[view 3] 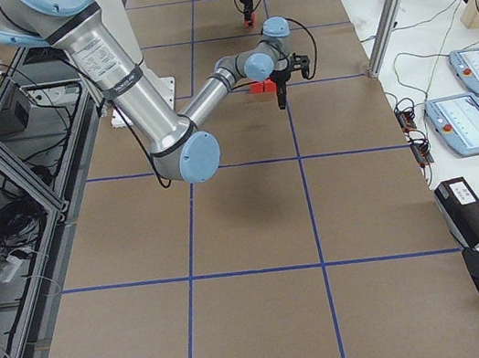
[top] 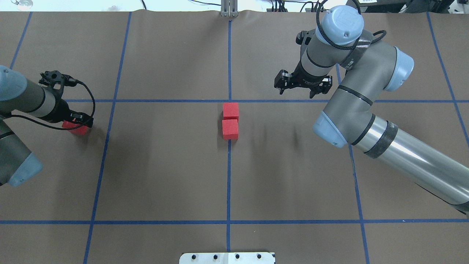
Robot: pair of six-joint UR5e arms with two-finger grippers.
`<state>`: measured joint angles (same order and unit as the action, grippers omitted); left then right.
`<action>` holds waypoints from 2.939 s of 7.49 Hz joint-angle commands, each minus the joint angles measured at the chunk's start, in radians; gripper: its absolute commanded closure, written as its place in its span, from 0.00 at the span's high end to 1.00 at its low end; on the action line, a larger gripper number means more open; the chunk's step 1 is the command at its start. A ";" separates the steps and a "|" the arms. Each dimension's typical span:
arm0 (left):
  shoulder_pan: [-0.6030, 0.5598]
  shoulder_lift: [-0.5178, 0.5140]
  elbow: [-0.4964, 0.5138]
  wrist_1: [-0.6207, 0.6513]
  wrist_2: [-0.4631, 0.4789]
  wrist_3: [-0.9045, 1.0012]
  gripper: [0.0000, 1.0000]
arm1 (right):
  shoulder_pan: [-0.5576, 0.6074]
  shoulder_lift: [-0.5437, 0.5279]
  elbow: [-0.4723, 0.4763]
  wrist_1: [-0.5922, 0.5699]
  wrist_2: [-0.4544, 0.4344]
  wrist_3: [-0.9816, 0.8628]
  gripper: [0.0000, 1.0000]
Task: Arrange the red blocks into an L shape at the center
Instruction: 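Lift the cube and carry it with the left gripper toward the center pair, then lower the cube beside the farther center cube, on the left gripper's side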
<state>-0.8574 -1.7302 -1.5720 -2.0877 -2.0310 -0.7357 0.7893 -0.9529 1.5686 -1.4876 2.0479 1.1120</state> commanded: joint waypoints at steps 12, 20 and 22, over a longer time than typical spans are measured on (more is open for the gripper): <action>0.090 -0.639 0.228 0.350 0.108 -1.213 0.00 | 0.109 -0.189 0.068 0.003 0.012 -0.237 0.99; 0.207 -0.776 0.325 0.543 0.175 -1.696 0.00 | 0.344 -0.408 0.148 0.001 0.186 -0.707 0.99; 0.215 -0.785 0.332 0.543 0.117 -1.697 0.00 | 0.343 -0.406 0.159 0.001 0.184 -0.706 0.99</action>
<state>-0.6465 -2.5066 -1.2447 -1.5451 -1.8817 -2.4314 1.1290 -1.3570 1.7219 -1.4865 2.2322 0.4110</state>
